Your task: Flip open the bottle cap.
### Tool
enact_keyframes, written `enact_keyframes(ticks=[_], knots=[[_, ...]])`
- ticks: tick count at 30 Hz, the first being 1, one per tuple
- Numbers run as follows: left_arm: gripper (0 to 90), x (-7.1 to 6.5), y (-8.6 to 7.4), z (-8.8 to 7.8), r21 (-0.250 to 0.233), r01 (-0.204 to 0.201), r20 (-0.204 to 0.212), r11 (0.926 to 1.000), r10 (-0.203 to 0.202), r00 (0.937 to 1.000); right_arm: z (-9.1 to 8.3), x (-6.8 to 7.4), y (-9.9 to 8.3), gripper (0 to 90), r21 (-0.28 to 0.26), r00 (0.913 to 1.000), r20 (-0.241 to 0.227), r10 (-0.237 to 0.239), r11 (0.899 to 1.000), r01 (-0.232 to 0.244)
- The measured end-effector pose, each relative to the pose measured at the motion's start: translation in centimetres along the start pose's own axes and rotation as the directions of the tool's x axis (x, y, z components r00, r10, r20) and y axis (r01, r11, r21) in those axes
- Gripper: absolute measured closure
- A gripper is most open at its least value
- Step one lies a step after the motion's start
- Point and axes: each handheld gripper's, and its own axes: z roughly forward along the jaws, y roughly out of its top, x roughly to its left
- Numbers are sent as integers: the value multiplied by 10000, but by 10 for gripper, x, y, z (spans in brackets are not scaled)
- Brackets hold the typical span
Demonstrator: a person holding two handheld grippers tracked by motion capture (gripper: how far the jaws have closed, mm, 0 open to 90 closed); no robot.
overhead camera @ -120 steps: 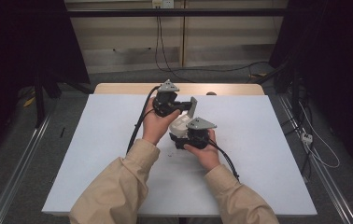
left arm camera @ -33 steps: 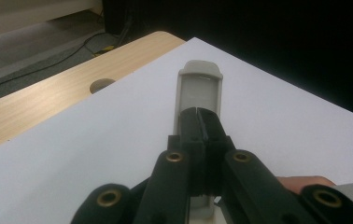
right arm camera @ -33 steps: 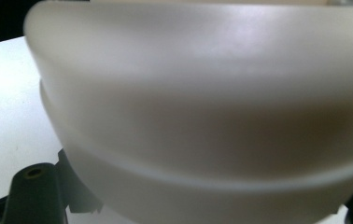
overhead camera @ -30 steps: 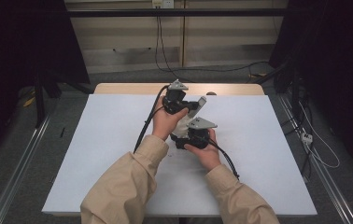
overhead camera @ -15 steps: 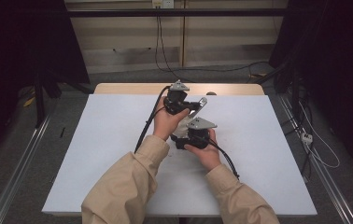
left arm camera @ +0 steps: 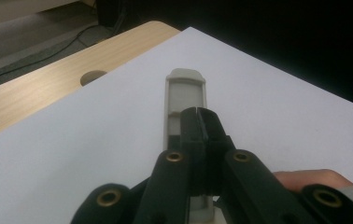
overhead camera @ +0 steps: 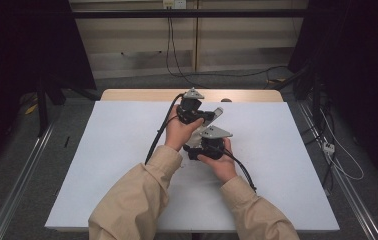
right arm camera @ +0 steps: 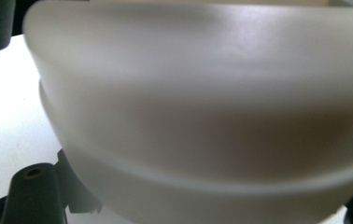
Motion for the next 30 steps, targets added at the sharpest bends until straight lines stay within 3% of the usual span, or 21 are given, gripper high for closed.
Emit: enact_keyframes(ticks=[15,23,30], knots=[[889,-1,0,-3,23,-24,93,10000,24,10000,-1,0,0,183,41,10000,40,39,10000,-39],[827,-4,3,-12,-97,17,46,10000,-17,10000,-3,-2,-1,116,209,9993,11,385,9990,-385],[732,-2,1,-18,-47,99,-61,9999,-100,9999,-6,-4,-1,85,297,9992,84,386,9988,-389]])
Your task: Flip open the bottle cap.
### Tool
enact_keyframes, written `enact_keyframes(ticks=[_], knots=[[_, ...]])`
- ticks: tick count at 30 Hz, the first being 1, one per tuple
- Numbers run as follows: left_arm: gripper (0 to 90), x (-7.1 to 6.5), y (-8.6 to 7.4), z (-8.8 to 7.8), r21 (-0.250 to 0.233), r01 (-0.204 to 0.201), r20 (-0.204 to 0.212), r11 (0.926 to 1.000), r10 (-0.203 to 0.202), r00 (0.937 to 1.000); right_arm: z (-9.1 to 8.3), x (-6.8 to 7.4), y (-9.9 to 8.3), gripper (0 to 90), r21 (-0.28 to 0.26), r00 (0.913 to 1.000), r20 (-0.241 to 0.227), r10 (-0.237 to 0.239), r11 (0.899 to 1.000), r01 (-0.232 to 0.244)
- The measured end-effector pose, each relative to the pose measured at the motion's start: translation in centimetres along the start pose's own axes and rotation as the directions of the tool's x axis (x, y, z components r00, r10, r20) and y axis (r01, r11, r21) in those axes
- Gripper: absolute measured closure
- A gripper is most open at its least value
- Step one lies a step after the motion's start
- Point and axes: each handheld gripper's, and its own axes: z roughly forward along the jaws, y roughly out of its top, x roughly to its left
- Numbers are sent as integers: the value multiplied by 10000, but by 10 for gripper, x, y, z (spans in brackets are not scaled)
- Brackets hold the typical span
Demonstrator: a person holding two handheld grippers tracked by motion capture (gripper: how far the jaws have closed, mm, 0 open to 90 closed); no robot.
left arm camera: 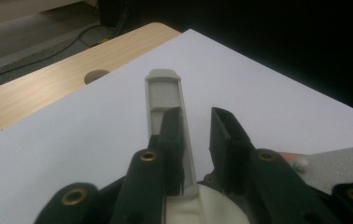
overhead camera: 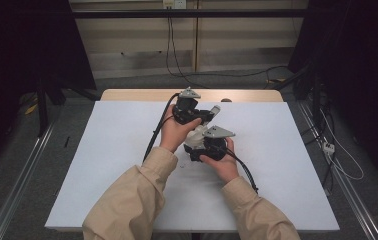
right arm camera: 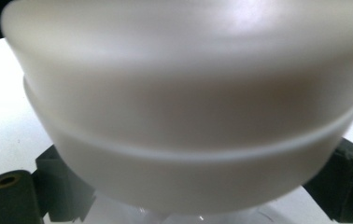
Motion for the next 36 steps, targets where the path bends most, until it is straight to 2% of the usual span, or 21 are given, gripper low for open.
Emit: enact_keyframes(ticks=[2,12,18,20,29,36], knots=[[692,0,-1,-1,-77,104,14,9999,-104,9999,-1,0,0,81,42,10000,8,49,10000,-49],[553,-2,0,-8,-49,20,-58,10000,-21,10000,-9,-2,-1,59,57,10000,-48,75,10000,-75],[436,-2,-4,-15,-278,78,-9,9996,-79,10000,-14,-1,-3,52,143,9998,-179,42,9999,-40],[387,-2,-6,-18,-353,149,85,9993,-146,9999,-16,-1,-4,52,208,9998,-203,82,9998,-78],[281,1,-22,-40,-430,89,204,9990,-81,9998,-29,-2,-5,53,428,9990,-423,137,9990,-119],[230,2,-38,-55,-435,119,296,9990,-106,9995,-42,-7,-8,57,579,9980,-543,320,9979,-289]])
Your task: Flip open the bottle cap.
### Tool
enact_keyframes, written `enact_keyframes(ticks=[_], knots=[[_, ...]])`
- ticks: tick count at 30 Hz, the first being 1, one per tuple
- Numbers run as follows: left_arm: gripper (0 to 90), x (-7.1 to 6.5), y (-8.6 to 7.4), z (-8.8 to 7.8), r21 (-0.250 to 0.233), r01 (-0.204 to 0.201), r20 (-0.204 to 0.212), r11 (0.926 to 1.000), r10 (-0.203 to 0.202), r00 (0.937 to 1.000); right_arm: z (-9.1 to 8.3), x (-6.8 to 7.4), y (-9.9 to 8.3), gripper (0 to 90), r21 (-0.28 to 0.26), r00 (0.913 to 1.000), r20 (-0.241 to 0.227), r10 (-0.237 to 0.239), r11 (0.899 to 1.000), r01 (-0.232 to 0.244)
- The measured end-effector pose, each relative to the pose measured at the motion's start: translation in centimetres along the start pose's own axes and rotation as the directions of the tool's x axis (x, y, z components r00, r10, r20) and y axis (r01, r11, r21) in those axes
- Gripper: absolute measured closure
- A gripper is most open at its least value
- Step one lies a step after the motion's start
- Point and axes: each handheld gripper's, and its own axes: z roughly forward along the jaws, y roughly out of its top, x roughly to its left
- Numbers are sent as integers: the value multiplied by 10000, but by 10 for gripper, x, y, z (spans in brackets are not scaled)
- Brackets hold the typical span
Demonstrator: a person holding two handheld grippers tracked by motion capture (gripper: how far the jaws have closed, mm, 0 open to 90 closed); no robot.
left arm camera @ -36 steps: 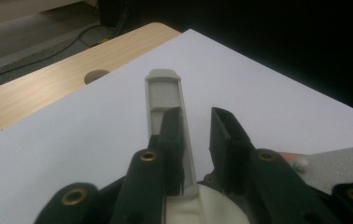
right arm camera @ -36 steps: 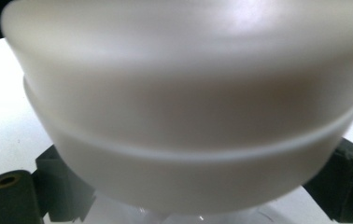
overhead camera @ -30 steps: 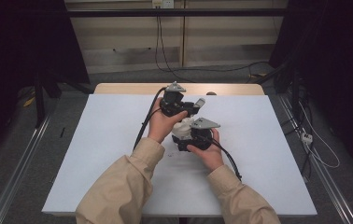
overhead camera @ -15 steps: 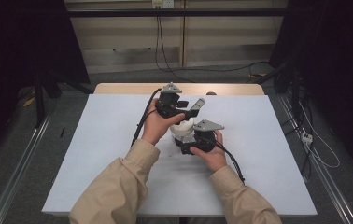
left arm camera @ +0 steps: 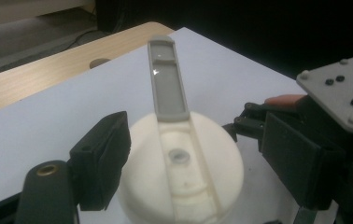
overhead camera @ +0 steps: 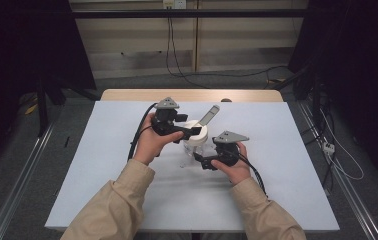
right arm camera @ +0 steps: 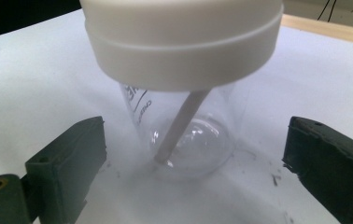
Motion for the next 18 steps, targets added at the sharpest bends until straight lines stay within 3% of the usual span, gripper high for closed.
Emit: enact_keyframes(ticks=[11,18], knots=[[170,0,-25,-20,-176,-92,-45,9998,91,9999,-17,-2,-6,60,206,9999,-153,-23,9998,26],[148,3,-52,-34,-176,67,-104,9998,-69,9999,-26,-2,-10,62,197,9999,-157,-5,9998,8]])
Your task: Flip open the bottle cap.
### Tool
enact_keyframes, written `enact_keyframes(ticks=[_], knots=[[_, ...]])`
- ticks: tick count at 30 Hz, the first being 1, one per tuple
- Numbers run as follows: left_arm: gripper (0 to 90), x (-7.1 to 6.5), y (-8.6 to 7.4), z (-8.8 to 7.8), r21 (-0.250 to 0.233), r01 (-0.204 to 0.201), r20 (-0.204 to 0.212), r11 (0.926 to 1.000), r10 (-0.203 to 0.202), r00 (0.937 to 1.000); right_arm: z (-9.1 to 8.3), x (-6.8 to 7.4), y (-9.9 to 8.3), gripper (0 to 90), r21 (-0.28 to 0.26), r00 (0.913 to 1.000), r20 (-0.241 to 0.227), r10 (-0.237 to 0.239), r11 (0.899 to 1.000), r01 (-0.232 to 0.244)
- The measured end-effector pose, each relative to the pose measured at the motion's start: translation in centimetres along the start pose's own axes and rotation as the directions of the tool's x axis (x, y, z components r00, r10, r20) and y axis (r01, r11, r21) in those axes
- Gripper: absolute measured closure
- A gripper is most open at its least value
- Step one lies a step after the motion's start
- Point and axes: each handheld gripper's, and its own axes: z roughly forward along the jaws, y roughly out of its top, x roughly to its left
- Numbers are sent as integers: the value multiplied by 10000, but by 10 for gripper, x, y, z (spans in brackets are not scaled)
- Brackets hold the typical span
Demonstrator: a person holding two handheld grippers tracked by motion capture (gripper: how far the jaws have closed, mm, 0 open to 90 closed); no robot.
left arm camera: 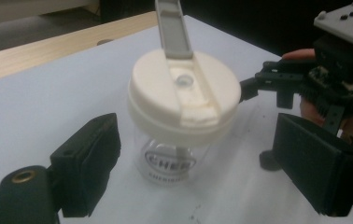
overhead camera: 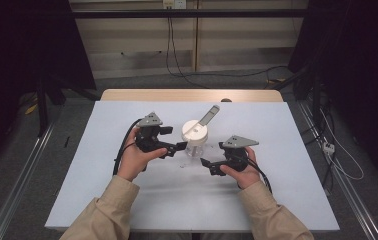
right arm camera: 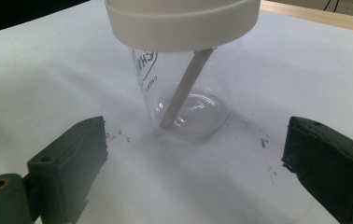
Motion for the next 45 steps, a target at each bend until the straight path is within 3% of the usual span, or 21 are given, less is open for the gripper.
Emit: enact_keyframes(ticks=[13,34,45], knots=[[136,10,-44,-32,144,135,-399,9998,-129,9991,-14,0,-6,62,-5,9999,9,-109,9999,109],[131,20,-89,-80,527,391,-1123,9978,-330,9931,-36,-4,-19,65,-17,9998,145,-109,9999,109],[124,23,-104,-93,579,467,-1462,9972,-378,9885,-45,-6,-26,65,18,9998,175,-35,10000,35]])
